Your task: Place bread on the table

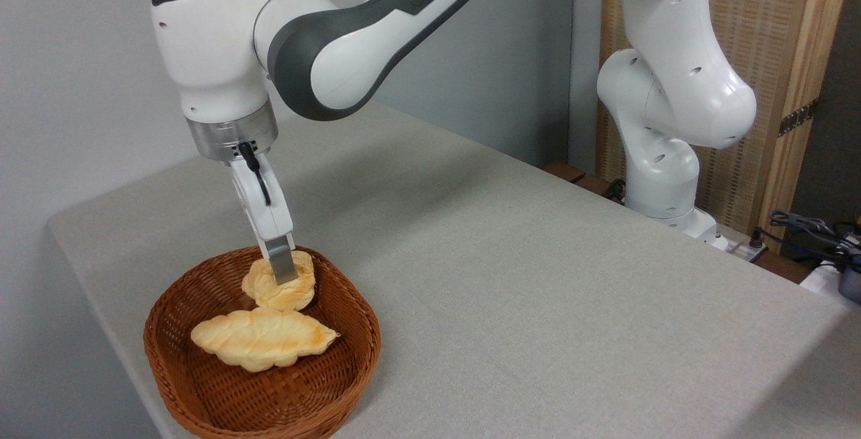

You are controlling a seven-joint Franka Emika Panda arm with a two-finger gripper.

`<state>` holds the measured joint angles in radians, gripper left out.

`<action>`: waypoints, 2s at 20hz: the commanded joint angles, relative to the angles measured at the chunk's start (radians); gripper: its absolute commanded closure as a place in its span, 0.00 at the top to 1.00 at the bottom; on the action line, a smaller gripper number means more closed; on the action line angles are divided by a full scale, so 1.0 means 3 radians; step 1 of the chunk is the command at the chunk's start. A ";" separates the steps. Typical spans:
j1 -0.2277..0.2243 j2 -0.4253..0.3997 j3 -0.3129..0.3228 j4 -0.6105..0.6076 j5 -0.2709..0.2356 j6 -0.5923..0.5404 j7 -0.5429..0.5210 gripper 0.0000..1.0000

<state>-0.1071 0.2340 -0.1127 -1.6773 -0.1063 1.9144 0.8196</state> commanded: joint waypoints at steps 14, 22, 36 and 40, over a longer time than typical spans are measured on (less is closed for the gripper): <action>0.0086 -0.0709 0.0432 -0.0662 -0.1026 -0.0885 -0.0124 0.33; 0.0055 -0.0627 0.0360 -0.0934 -0.1185 -0.0798 -0.0303 0.90; 0.0055 -0.0632 0.0381 -0.0908 -0.0705 -0.0834 -0.0196 1.00; 0.0066 -0.0632 0.0472 -0.0893 -0.0435 -0.0803 0.0008 1.00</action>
<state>-0.0848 0.0590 -0.0037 -1.9438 -0.3084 1.6579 0.7564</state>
